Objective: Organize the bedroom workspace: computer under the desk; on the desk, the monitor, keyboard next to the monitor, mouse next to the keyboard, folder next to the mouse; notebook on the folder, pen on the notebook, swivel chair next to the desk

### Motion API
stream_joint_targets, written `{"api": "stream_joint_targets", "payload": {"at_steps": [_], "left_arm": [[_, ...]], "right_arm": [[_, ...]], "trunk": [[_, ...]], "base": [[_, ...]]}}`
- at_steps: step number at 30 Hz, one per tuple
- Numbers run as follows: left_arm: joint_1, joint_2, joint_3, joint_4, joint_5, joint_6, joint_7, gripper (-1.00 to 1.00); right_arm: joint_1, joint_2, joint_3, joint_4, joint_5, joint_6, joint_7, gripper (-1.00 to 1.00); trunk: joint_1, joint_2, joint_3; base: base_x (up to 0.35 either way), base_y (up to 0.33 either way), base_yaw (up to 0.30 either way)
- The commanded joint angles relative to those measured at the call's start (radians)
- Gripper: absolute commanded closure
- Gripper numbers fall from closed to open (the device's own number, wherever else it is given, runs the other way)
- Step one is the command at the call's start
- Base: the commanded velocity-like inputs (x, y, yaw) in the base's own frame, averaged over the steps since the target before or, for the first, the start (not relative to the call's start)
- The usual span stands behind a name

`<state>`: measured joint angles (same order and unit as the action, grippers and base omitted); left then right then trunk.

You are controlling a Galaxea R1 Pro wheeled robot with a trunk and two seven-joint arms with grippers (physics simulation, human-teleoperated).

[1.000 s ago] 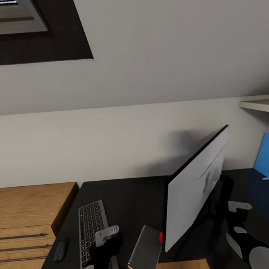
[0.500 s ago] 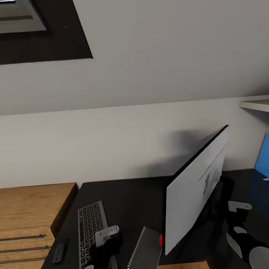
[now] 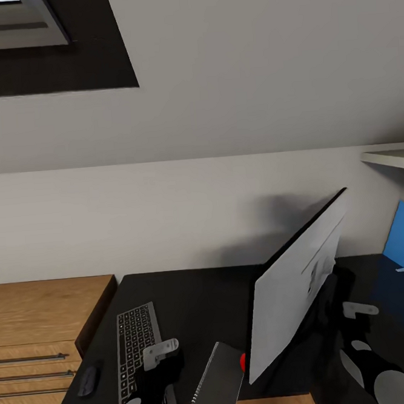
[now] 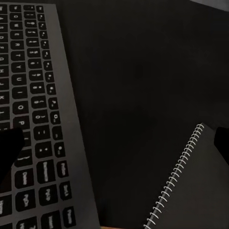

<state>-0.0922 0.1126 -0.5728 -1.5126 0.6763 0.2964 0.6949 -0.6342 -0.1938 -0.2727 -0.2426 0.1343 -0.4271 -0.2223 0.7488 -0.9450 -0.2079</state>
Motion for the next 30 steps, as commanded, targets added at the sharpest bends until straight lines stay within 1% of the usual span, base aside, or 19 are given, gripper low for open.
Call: {"api": "stream_joint_targets", "payload": {"at_steps": [1, 18, 21, 30], "left_arm": [[-0.001, 0.001, -0.002, -0.001, 0.005, 0.003, 0.008, -1.00], [-0.001, 0.002, 0.001, -0.001, 0.002, 0.003, 0.008, -1.00], [-0.001, 0.002, 0.004, -0.001, 0.002, 0.003, 0.008, -1.00], [-0.001, 0.002, 0.005, -0.001, 0.002, 0.004, 0.008, -1.00]], "right_arm": [[-0.001, 0.000, -0.003, 0.001, 0.010, -0.002, -0.002, 1.00], [-0.001, 0.001, -0.003, 0.000, 0.010, -0.004, -0.002, 1.00], [-0.001, 0.001, -0.003, 0.000, 0.010, -0.004, -0.002, 1.00], [-0.001, 0.001, -0.003, 0.000, 0.010, -0.002, -0.002, 1.00]], "trunk": [[0.000, -0.001, -0.001], [0.000, -0.001, -0.001], [0.000, -0.001, -0.001], [0.000, -0.001, -0.001]], "base": [[0.000, 0.000, 0.000], [-0.007, 0.000, 0.000], [-0.224, 0.000, 0.000], [-0.326, 0.000, 0.000]]}}
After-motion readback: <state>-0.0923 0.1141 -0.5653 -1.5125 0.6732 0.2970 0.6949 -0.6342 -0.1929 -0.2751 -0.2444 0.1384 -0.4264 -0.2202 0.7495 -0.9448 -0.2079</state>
